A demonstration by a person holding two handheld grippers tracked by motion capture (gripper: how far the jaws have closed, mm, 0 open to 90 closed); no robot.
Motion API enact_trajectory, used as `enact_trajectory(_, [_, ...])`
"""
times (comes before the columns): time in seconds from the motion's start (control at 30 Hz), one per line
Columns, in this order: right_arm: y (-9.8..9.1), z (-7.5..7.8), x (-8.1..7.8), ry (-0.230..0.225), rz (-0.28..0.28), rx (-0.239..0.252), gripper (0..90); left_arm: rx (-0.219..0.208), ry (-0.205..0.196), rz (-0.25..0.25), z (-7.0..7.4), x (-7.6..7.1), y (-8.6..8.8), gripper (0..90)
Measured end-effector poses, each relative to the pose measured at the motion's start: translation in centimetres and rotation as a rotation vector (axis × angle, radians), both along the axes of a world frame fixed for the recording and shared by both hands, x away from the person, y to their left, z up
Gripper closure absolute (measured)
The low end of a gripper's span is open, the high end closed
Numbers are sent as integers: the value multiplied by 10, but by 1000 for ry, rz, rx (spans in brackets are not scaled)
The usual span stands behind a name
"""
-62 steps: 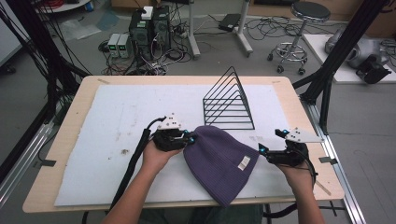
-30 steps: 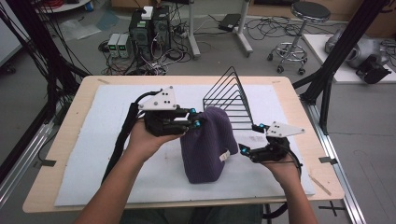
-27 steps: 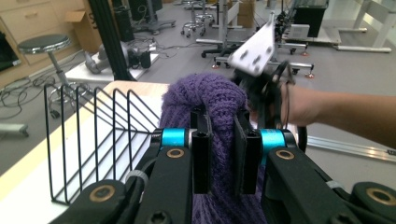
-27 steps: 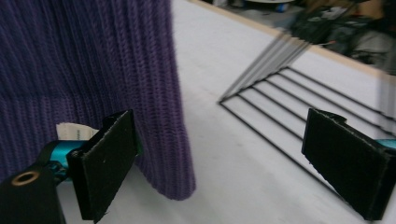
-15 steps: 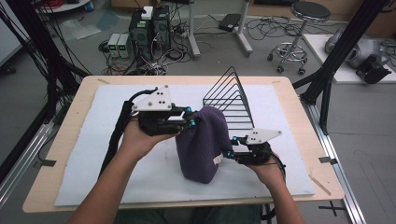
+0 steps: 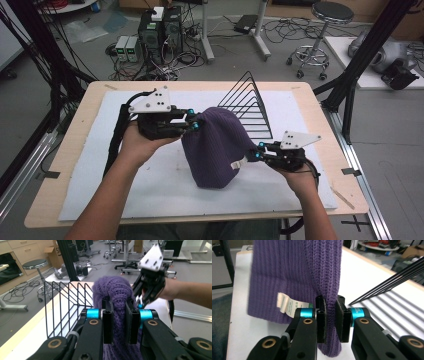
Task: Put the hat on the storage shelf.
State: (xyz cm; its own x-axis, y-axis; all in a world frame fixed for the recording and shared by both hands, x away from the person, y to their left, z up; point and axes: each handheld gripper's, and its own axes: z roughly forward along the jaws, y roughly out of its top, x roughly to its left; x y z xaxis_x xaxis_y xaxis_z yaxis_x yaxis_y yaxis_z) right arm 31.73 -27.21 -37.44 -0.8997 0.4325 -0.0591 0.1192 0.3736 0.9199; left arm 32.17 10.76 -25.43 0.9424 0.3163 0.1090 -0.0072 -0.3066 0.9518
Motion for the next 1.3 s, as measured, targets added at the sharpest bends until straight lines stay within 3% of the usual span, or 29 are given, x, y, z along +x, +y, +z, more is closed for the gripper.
enact_trajectory(0.23, [-17, 41, -4, -84, -19, -17, 816, -25, -8, 23, 1, 7, 11, 799])
enact_trajectory(0.47, [-19, 64, -3, -118, -19, -50, 816, -27, -31, 43, 11, 18, 15, 799])
enact_trajectory(0.77, [-13, 90, 10, -152, -43, -59, 814, -43, -64, 63, 43, 49, 15, 799])
enact_trajectory(0.9, [-8, 101, 20, -154, -43, -71, 813, -47, -68, 74, 51, 59, 15, 799])
enact_trajectory(1.3, [-1, 128, 51, -156, -65, -77, 813, -12, -122, 108, 93, 100, 11, 799])
